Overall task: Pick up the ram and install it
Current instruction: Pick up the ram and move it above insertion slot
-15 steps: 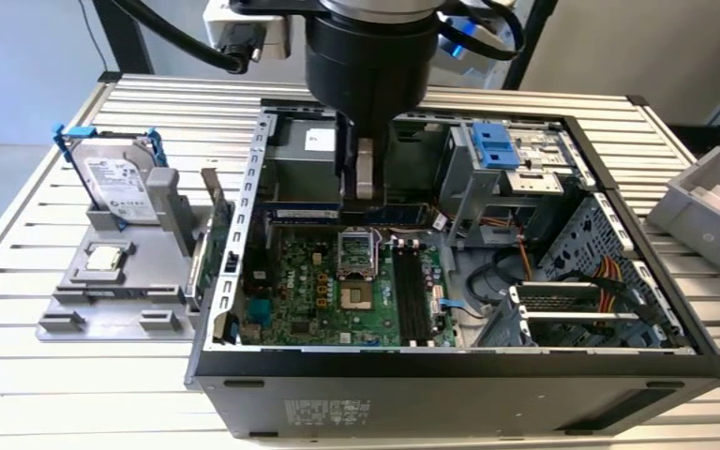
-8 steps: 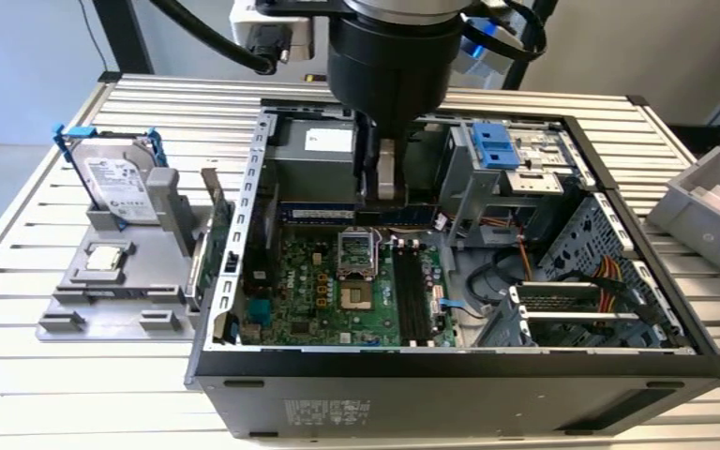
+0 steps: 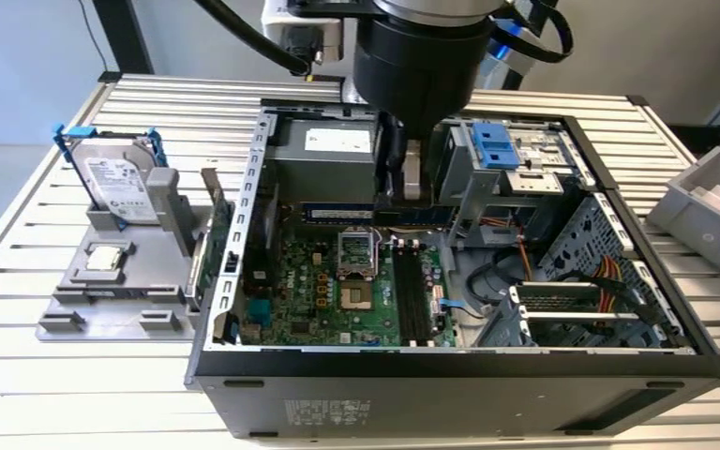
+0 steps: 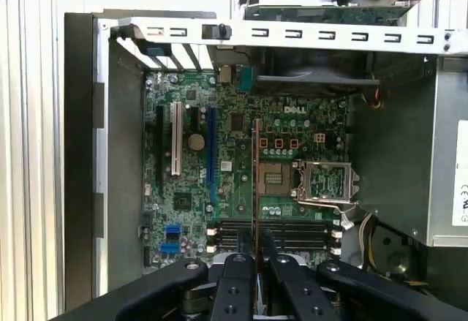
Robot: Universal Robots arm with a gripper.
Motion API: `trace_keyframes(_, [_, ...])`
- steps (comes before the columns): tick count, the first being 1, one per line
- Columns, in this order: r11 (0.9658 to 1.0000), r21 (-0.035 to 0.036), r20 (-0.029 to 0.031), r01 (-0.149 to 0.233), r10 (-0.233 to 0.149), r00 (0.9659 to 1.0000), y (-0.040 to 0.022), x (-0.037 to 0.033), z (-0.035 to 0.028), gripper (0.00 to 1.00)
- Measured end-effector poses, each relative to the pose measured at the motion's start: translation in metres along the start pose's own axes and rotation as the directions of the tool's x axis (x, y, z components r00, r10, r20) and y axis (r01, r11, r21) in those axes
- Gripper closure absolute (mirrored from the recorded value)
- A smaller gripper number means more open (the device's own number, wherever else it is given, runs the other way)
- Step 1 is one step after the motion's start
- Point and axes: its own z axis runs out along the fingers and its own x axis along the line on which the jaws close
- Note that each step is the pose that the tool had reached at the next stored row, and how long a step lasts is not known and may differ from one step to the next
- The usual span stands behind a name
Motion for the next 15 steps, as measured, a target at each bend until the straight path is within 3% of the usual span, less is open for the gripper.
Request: trace_keyframes(15, [1.0,0.0,0.0,0.001,-0.001,1.0,-0.0266,-0.0053,-0.0003,1.0])
